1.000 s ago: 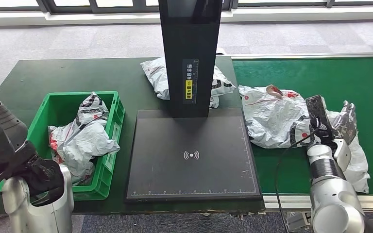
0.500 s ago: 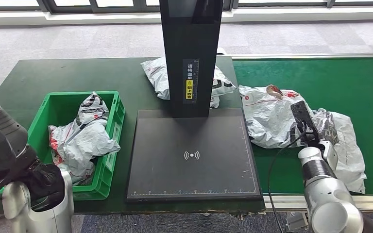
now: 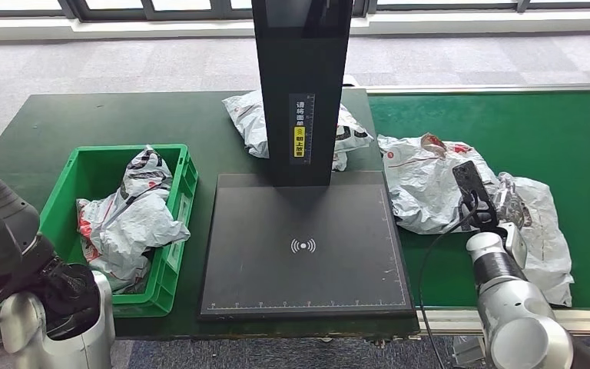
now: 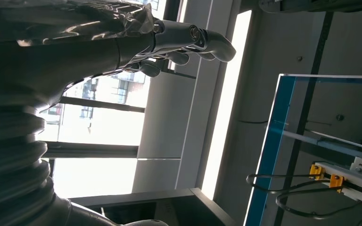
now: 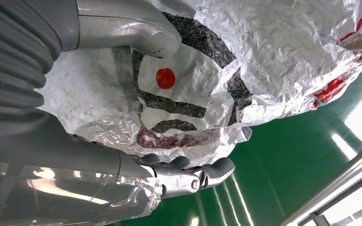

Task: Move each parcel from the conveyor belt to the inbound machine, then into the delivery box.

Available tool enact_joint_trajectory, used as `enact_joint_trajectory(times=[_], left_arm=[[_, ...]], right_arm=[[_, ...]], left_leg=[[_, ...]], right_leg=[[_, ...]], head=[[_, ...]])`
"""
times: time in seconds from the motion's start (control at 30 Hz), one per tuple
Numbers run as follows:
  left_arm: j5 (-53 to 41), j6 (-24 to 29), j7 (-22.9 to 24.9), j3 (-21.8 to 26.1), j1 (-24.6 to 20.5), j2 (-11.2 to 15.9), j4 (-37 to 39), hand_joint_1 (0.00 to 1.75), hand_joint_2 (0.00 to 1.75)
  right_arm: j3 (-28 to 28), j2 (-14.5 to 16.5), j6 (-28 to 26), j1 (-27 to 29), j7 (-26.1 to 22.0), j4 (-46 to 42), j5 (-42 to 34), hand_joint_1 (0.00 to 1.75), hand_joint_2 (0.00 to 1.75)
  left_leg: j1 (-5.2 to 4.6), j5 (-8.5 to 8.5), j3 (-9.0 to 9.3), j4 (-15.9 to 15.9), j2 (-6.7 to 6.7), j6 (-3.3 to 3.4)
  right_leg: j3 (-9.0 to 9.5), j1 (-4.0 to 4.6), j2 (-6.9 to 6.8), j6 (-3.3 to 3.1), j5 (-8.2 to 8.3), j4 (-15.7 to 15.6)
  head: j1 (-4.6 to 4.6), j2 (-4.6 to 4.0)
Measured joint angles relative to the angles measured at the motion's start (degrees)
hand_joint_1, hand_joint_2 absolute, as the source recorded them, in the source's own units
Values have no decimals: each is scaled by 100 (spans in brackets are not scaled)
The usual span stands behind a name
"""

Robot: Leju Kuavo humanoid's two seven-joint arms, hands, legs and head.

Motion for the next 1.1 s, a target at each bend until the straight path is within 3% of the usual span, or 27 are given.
enact_joint_trajectory(times=[0.2, 1.1], left_arm=[[-93, 33, -56, -42, 29, 57, -3, 0, 175], [-124, 62, -128, -93, 122, 156, -11, 0, 175]], right_arm=[[81, 60, 1105, -22, 579, 63, 138, 0, 175], [196, 150, 1440, -37, 866, 78, 214, 0, 175]], left_leg=[[0, 0, 0, 0, 1, 0], [0, 1, 0, 0, -7, 1]], right_leg=[[-1, 0, 1, 0, 0, 0], [0, 0, -6, 0, 0, 0]], head=[[-2, 0], [-2, 0]])
